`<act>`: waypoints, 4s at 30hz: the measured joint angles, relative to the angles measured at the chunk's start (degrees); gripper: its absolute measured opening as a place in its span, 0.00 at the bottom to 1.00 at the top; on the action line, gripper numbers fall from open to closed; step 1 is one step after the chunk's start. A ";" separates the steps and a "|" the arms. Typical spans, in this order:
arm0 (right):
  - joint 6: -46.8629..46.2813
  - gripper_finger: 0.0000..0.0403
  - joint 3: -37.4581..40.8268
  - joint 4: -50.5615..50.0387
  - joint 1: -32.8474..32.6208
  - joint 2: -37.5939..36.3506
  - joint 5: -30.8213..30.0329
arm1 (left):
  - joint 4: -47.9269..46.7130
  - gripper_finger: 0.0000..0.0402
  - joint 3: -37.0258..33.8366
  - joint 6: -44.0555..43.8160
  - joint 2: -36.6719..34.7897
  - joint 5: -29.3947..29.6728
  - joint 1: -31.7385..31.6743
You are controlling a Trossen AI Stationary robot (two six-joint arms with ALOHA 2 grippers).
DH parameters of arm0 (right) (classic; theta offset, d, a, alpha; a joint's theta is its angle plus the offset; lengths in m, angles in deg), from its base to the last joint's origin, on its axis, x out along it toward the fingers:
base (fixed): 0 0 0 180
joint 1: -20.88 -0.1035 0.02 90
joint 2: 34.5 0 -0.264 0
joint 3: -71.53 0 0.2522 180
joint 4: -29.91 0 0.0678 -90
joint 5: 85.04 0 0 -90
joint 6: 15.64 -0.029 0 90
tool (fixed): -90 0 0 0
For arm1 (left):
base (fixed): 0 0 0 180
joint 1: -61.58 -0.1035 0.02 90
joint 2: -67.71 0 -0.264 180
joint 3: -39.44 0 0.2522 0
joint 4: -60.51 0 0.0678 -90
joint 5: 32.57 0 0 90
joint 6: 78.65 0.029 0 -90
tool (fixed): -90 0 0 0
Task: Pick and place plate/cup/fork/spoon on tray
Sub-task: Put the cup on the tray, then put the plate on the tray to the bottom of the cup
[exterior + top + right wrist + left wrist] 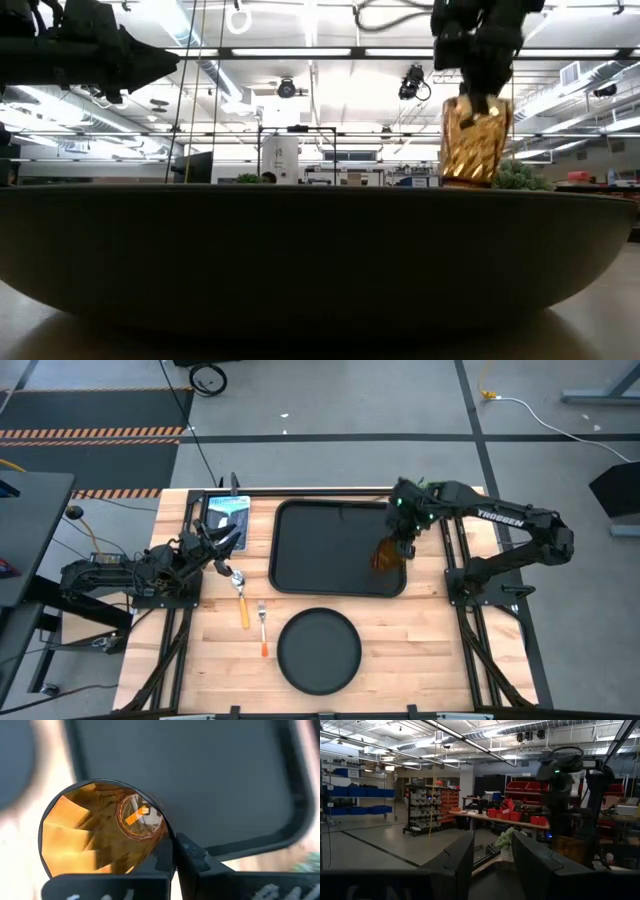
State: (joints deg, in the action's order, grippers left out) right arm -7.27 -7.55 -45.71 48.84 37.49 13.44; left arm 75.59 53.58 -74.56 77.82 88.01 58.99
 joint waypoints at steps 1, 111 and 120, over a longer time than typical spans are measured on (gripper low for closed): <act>0.87 0.03 0.00 0.48 2.02 0.55 0.00 | 0.00 0.35 0.02 0.00 0.00 0.00 0.00; -9.49 0.50 -15.76 16.32 -24.53 27.79 2.18 | -0.02 0.35 0.00 -0.02 -0.02 0.00 0.00; -19.72 0.50 -9.56 23.41 -31.43 30.33 2.16 | -0.04 0.35 0.00 -0.04 -0.02 0.00 0.00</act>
State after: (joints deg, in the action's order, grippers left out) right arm -26.99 -17.11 -22.30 17.41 67.82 15.59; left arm 75.55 53.58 -74.60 77.79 88.01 58.99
